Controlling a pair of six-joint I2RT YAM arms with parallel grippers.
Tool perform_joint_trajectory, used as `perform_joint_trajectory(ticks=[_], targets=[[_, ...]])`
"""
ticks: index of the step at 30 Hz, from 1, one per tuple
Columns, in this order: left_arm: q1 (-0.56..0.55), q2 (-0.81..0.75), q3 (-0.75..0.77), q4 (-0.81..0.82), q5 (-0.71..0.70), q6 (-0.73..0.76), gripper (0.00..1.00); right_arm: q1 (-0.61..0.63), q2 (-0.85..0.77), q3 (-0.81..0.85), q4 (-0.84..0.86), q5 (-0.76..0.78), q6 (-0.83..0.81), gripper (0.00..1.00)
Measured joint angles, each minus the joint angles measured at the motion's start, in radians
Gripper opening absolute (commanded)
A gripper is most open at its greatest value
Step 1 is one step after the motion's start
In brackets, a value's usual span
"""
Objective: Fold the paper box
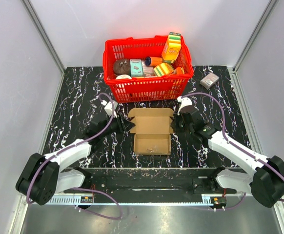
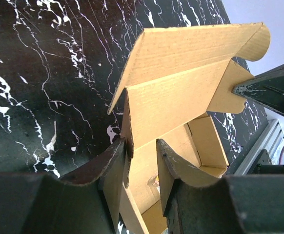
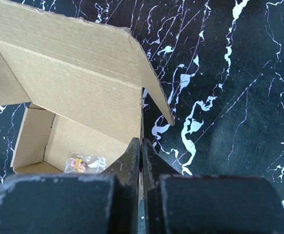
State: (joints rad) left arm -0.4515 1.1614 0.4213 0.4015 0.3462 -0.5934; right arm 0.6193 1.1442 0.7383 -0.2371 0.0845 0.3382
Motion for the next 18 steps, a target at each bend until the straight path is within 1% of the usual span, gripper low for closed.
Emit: perform_joint_trajectory(ticks=[13, 18], targets=[[-0.079, 0.025, 0.052, -0.106, -0.114, 0.037, 0.3, 0.0, 0.0, 0.0, 0.0, -0.001, 0.014, 0.06], [-0.108, 0.037, 0.08, -0.13, -0.15, 0.04, 0.25, 0.0, 0.0, -0.001, 0.0, -0.009, 0.022, 0.07]])
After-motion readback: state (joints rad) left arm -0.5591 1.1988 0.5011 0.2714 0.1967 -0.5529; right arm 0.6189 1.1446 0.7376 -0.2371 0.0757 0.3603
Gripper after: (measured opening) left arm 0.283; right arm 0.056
